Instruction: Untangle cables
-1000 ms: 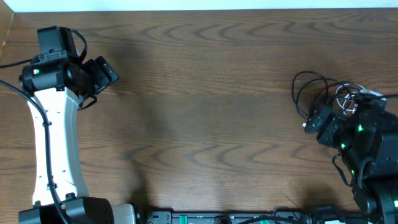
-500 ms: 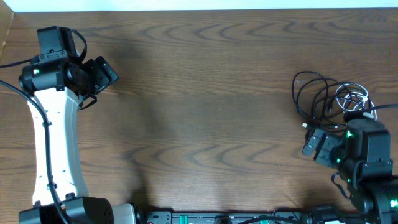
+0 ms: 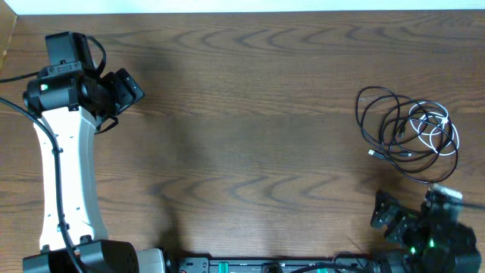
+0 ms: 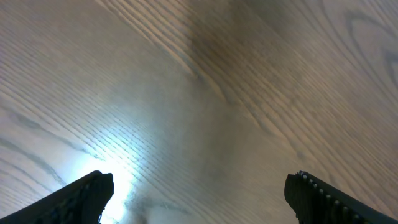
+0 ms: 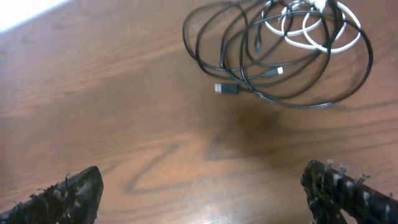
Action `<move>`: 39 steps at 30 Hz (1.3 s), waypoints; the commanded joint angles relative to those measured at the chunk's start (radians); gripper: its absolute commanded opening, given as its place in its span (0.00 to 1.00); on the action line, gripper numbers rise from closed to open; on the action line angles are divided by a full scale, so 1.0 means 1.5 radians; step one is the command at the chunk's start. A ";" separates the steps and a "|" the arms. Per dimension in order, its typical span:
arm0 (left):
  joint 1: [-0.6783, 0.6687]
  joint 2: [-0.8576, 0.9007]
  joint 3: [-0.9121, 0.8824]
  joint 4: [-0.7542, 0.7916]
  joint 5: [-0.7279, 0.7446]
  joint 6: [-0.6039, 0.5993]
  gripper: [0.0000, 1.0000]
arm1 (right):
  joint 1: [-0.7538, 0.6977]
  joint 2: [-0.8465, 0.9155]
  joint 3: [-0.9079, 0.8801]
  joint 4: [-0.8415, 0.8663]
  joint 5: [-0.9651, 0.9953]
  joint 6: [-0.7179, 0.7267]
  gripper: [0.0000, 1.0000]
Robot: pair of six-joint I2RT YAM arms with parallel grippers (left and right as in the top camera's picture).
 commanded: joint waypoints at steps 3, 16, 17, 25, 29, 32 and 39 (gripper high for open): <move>0.001 0.000 -0.005 -0.002 -0.009 -0.006 0.93 | -0.013 -0.104 -0.043 0.016 0.001 0.003 0.99; 0.001 0.000 -0.005 -0.002 -0.009 -0.006 0.94 | -0.013 -0.117 -0.089 0.162 0.001 0.003 0.99; 0.001 0.000 -0.005 -0.002 -0.009 -0.006 0.93 | -0.013 -0.117 -0.103 0.212 0.001 0.003 0.99; 0.001 0.000 -0.005 -0.002 -0.009 -0.006 0.93 | -0.013 -0.117 -0.218 0.541 0.001 0.003 0.99; 0.001 0.000 -0.005 -0.002 -0.009 -0.006 0.93 | -0.013 -0.117 -0.263 0.611 0.001 0.003 0.99; 0.001 0.000 -0.005 -0.002 -0.009 -0.006 0.93 | -0.014 -0.117 -0.290 0.605 0.001 0.003 0.99; 0.001 0.000 -0.005 -0.002 -0.009 -0.006 0.94 | -0.028 -0.117 -0.350 0.621 0.001 0.003 0.99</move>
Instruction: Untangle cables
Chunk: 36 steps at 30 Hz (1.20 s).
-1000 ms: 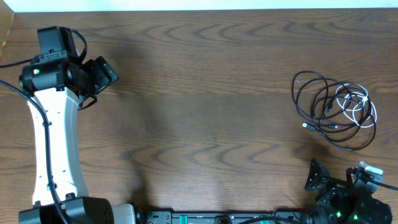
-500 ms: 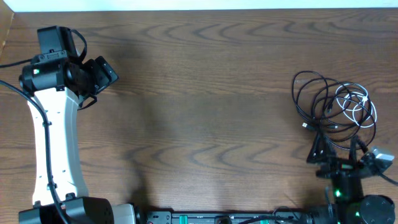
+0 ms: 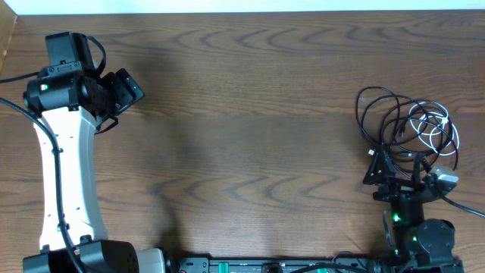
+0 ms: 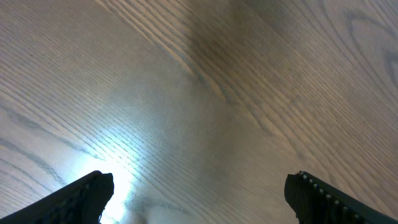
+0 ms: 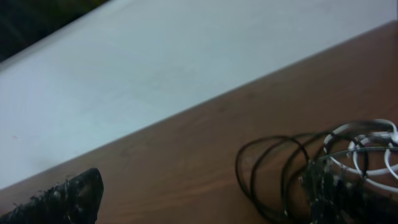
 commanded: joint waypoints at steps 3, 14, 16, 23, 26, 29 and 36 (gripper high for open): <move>0.001 0.000 -0.005 -0.002 -0.008 -0.006 0.93 | -0.006 -0.004 -0.043 0.069 0.001 0.003 0.99; 0.001 0.000 -0.005 -0.002 -0.008 -0.006 0.93 | -0.007 -0.004 -0.127 0.251 0.001 0.002 0.99; 0.001 0.000 -0.005 -0.002 -0.008 -0.006 0.93 | -0.006 -0.004 -0.127 0.210 0.001 0.002 0.99; 0.001 0.000 -0.005 -0.002 -0.008 -0.006 0.93 | -0.006 -0.004 -0.127 0.111 -0.005 -0.003 0.99; 0.001 0.000 -0.005 -0.002 -0.008 -0.006 0.93 | -0.006 -0.004 -0.127 0.111 -0.005 -0.003 0.99; 0.001 0.000 -0.005 -0.002 -0.008 -0.006 0.93 | -0.006 -0.004 -0.127 0.111 -0.005 -0.003 0.99; 0.001 0.000 -0.005 -0.002 -0.008 -0.006 0.93 | -0.006 -0.004 -0.127 0.111 -0.005 -0.003 0.99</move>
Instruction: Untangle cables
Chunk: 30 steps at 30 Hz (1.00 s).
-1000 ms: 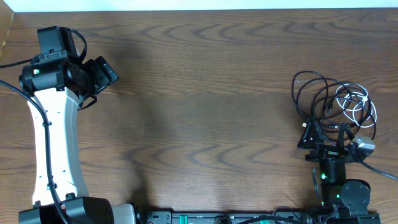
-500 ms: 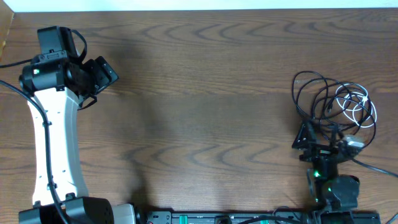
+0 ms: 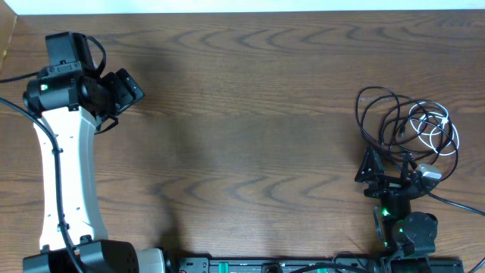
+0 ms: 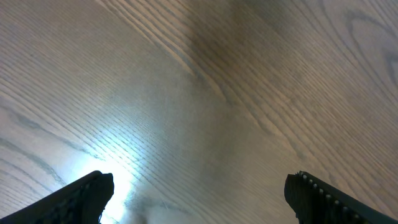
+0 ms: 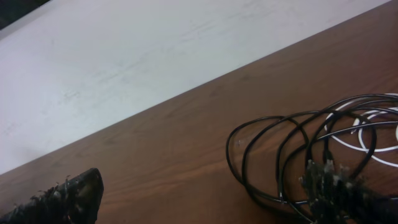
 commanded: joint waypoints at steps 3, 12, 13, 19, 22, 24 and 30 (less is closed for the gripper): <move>0.001 0.000 -0.005 -0.002 -0.008 -0.006 0.93 | -0.005 -0.004 -0.001 -0.003 -0.003 -0.002 0.99; 0.001 0.000 -0.005 -0.002 -0.009 -0.006 0.94 | -0.005 -0.004 -0.001 -0.005 -0.124 -0.101 0.99; 0.001 0.000 -0.005 -0.002 -0.009 -0.006 0.94 | -0.005 -0.004 -0.001 -0.005 -0.124 -0.126 0.99; 0.001 0.000 -0.005 -0.002 -0.008 -0.006 0.94 | -0.005 -0.004 -0.001 -0.006 -0.124 -0.347 0.99; 0.001 0.000 -0.005 -0.002 -0.009 -0.006 0.93 | -0.005 -0.004 -0.001 -0.007 -0.124 -0.379 0.99; 0.001 0.000 -0.005 -0.002 -0.008 -0.006 0.93 | -0.005 -0.004 -0.001 -0.008 -0.124 -0.379 0.99; 0.001 0.000 -0.005 -0.002 -0.009 -0.006 0.93 | -0.008 -0.004 -0.001 -0.008 -0.124 -0.379 0.99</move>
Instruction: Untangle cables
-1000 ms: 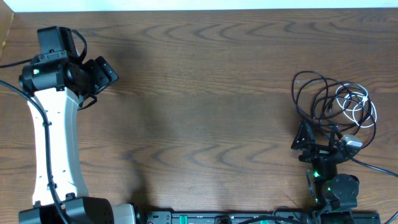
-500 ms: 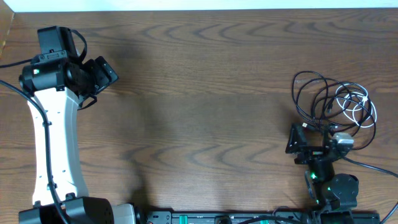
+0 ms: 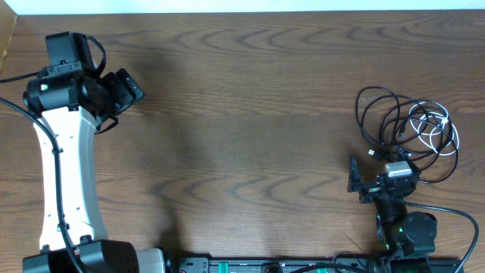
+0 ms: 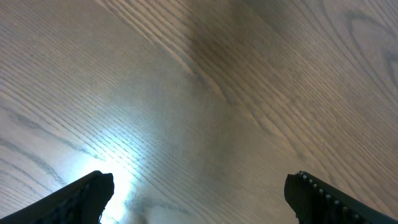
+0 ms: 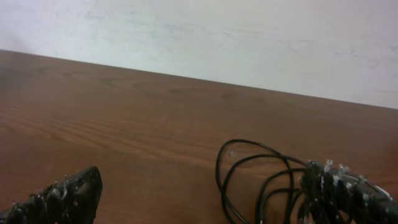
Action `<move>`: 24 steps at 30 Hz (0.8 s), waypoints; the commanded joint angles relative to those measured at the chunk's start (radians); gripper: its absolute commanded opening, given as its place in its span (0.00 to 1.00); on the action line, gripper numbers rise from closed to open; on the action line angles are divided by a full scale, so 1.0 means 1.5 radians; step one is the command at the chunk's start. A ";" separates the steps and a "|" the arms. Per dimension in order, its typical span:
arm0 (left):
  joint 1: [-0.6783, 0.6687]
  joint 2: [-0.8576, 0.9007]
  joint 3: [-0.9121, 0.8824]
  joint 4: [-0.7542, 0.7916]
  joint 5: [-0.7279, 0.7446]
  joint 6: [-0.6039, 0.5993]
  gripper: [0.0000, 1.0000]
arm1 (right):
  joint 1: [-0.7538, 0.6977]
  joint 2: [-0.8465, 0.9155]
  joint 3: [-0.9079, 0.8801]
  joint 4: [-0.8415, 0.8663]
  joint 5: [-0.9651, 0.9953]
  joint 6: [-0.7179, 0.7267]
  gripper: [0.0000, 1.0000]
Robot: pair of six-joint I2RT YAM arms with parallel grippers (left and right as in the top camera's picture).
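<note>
A tangle of black cable [image 3: 390,125] with a smaller white cable [image 3: 433,129] coiled in it lies at the table's right side. My right gripper [image 3: 375,182] sits just in front of the heap, open, nothing between its fingers; its wrist view shows black loops [image 5: 258,177] by the right fingertip [image 5: 339,196]. Far off at the table's left, my left gripper [image 3: 121,91] is open over bare wood [image 4: 199,106], holding nothing.
The dark wooden table [image 3: 250,114] stretches between the two arms. A pale wall [image 5: 205,37] rises beyond the table's far edge in the right wrist view. The left arm's white link [image 3: 64,182] runs down the left side.
My right gripper has shifted a little left and turned at the front of the cable heap, its view now level with the far edge. The cables and the left arm have not moved.
My right gripper began low at the table's front right corner, looking down on the heap. Then it stood right at the heap's front edge, facing the far wall. It has edged leftward since, staying open. The left gripper stayed open and still throughout.
</note>
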 commanded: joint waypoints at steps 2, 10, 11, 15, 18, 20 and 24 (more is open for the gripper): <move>0.001 0.000 -0.005 -0.002 -0.008 -0.006 0.93 | -0.017 -0.004 -0.001 -0.003 -0.009 -0.025 0.99; 0.001 0.000 -0.005 -0.002 -0.008 -0.006 0.94 | -0.085 -0.004 -0.001 -0.003 -0.009 -0.025 0.99; 0.001 0.000 -0.005 -0.002 -0.009 -0.006 0.94 | -0.086 -0.004 -0.001 -0.003 -0.009 -0.025 0.99; 0.001 0.000 -0.005 -0.002 -0.008 -0.006 0.93 | -0.086 -0.004 -0.001 -0.003 -0.009 -0.025 0.99; 0.001 0.000 -0.005 -0.002 -0.009 -0.006 0.93 | -0.086 -0.004 -0.001 -0.003 -0.009 -0.025 0.99; 0.001 0.000 -0.005 -0.002 -0.009 -0.006 0.93 | -0.086 -0.004 -0.001 -0.003 -0.009 -0.025 0.99; 0.001 0.000 -0.005 -0.002 -0.009 -0.006 0.93 | -0.086 -0.004 -0.001 -0.003 -0.009 -0.025 0.99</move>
